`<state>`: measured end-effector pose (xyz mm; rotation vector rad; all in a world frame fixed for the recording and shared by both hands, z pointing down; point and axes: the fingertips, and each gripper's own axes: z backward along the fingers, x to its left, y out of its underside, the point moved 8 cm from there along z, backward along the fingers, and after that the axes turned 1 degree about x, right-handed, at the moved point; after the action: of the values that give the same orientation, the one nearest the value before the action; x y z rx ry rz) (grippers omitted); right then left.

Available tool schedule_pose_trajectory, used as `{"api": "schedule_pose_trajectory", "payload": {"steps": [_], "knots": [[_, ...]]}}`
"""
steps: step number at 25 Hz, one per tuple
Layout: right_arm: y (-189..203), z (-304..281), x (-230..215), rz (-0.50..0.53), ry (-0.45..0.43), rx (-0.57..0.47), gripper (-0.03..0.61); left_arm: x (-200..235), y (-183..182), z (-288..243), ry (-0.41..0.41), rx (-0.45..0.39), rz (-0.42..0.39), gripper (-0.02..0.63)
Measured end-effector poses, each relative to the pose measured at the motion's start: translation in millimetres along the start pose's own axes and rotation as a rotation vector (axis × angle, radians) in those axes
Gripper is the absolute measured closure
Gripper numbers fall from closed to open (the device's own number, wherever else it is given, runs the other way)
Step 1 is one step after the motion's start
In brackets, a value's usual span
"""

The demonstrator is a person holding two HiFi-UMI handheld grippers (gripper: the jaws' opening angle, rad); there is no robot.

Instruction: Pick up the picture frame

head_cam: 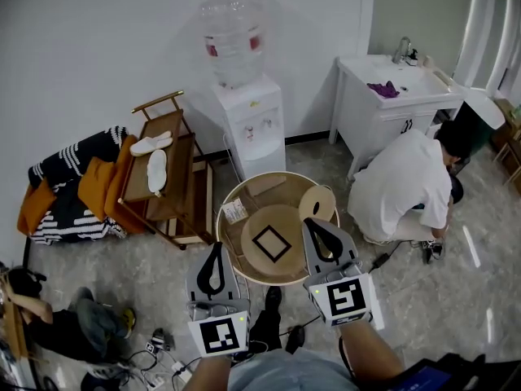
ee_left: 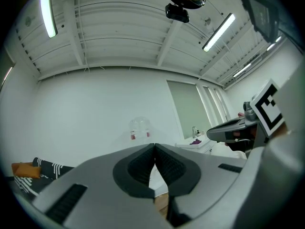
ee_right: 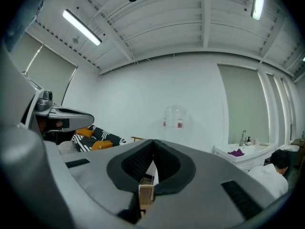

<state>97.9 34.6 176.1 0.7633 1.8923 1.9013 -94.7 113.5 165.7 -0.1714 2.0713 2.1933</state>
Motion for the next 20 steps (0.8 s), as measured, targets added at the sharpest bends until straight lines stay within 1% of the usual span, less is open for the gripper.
{"api": "schedule_pose_trajectory", "payload": {"steps": [5, 11, 15, 18, 20], "knots": [[17, -40, -7, 0.005, -0.006, 0.049, 0.565, 17, 22, -36, -0.004, 0.038, 0.033, 0.598], [44, -90, -17, -0.012, -0.028, 0.150, 0.565, 34, 53, -85, 0.008, 0.107, 0.061, 0.598], [69, -126, -21, -0.016, -0.038, 0.186, 0.565, 42, 82, -116, 0.015, 0.164, 0.083, 0.598], [92, -149, -25, -0.039, -0.057, 0.243, 0.565, 47, 107, -140, 0.024, 0.205, 0.091, 0.598], [108, -166, -29, -0.050, -0.060, 0.263, 0.565, 51, 125, -155, 0.026, 0.235, 0.098, 0.598]]}}
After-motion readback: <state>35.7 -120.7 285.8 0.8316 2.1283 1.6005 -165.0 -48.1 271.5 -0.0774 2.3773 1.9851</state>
